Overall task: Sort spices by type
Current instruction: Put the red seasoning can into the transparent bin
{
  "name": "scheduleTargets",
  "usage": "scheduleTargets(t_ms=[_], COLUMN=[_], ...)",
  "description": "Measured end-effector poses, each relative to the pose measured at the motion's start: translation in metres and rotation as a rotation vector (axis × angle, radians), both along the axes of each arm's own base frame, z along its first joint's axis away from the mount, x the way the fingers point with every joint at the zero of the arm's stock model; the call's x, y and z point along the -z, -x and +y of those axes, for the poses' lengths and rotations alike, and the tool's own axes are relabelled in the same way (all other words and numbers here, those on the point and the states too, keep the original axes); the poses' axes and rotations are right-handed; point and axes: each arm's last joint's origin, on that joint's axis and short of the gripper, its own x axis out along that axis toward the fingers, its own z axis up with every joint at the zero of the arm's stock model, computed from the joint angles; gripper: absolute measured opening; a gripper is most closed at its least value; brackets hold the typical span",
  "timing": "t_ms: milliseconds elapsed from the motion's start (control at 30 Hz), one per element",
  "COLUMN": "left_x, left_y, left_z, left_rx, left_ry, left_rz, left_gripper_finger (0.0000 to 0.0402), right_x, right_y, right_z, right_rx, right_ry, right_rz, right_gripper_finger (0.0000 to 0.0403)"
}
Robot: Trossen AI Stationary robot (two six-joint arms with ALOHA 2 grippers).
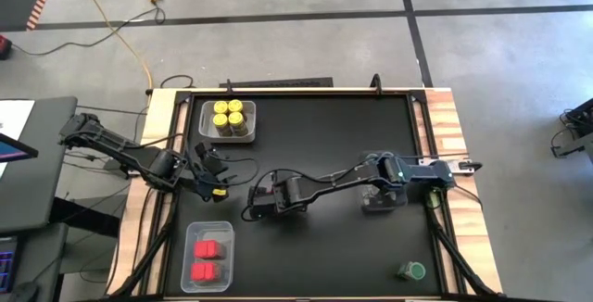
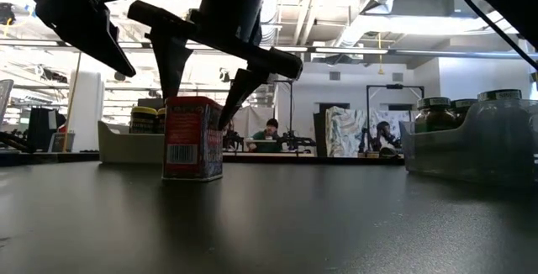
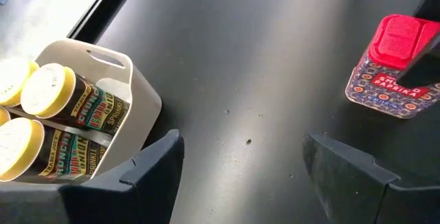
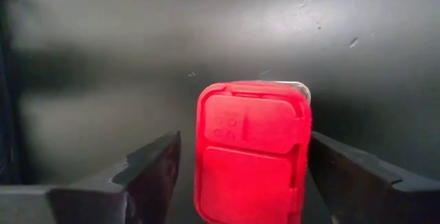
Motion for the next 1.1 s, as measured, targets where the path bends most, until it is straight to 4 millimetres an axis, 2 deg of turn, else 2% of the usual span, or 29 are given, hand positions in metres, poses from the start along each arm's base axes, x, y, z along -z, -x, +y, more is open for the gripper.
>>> scheduleTargets(t_ms=[167,433,667,733,833,967,1100], left_x=[0.000,0.000,0.000,0.000,0.000,0.000,-0.006], left_y=[0.000,0.000,0.000,0.000,-0.002,-0.012,-0.033], left_z=[0.000,0.000,0.000,0.000,-0.002,-0.007,-0.014], left_rx=[0.000,-0.018,-0.031,-0.047,-0.049,-0.084,-0.153], left_ry=[0.000,0.020,0.034,0.060,0.115,0.218,0.290], left_rz=[0.000,-0.013,-0.022,-0.034,-0.046,-0.114,-0.160], left_gripper_finger=[0.0281,0.0281,0.0281,0.0281,0.0281,0.0281,0.0281], right_x=[-0.004,-0.036,-0.073,-0.081,-0.089,-0.099,-0.106], right_y=[0.003,0.029,0.068,0.082,0.097,0.126,0.161], right_z=[0.000,0.005,0.027,0.031,0.033,0.023,0.000], right_rx=[-0.016,-0.058,-0.231,-0.267,-0.323,-0.367,-0.442], right_ry=[0.009,0.036,0.103,0.163,0.261,0.348,0.378], right_rz=[0.012,0.102,0.225,0.296,0.309,0.365,0.410], right_gripper_finger=[0.0343,0.0340,0.0340,0.0340,0.0341,0.0344,0.0345])
